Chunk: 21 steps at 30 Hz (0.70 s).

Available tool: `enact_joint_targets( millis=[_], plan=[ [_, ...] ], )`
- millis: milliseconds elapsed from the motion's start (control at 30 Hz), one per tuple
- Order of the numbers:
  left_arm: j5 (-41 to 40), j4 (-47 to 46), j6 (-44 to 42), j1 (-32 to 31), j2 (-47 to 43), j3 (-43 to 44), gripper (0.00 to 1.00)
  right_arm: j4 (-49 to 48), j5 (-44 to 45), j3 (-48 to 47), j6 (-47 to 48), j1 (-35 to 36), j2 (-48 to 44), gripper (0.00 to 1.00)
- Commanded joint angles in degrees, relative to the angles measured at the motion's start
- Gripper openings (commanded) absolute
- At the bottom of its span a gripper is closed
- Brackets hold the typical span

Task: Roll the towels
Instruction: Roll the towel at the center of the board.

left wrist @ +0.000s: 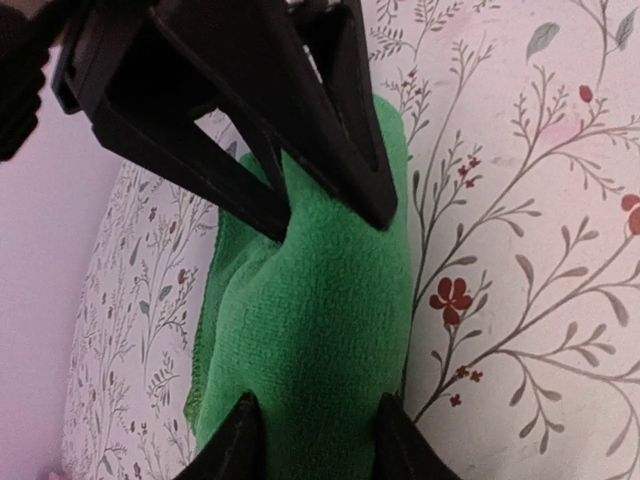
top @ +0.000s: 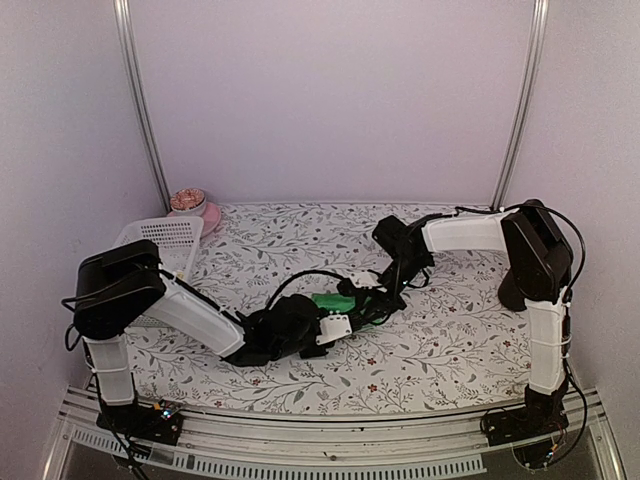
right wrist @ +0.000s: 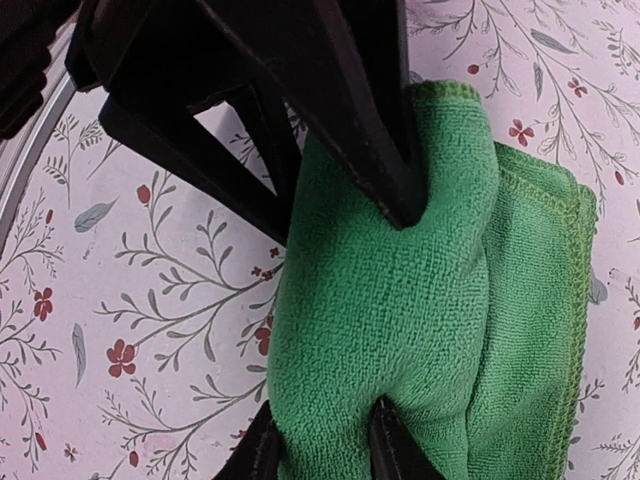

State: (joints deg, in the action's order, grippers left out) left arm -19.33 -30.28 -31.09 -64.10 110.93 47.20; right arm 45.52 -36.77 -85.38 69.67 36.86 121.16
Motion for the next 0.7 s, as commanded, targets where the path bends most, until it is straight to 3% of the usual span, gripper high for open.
enact_joint_targets(
  millis=[0, 133, 367, 667],
  plan=[
    [-0.57, 5.51, 1.25, -0.14, 3.60, 1.83, 0.33, 9.33, 3.07, 1.71, -0.42, -0.61, 3.62, 0.28],
    [1.43, 11.07, 3.83, 0.87, 5.05, 4.60, 0.32, 9.33, 2.65, 1.70, 0.11, -1.31, 2.48, 0.33],
    [9.85, 23.48, 12.51, 2.98, 6.23, 11.07, 0.29, 3.54, 4.93, 3.00, -3.66, -5.43, -3.07, 0.68],
    [18.81, 41.50, 29.82, 5.21, 12.09, 26.87, 0.31, -0.99, 7.37, 2.58, -9.97, -17.17, -11.72, 0.92]
  ],
)
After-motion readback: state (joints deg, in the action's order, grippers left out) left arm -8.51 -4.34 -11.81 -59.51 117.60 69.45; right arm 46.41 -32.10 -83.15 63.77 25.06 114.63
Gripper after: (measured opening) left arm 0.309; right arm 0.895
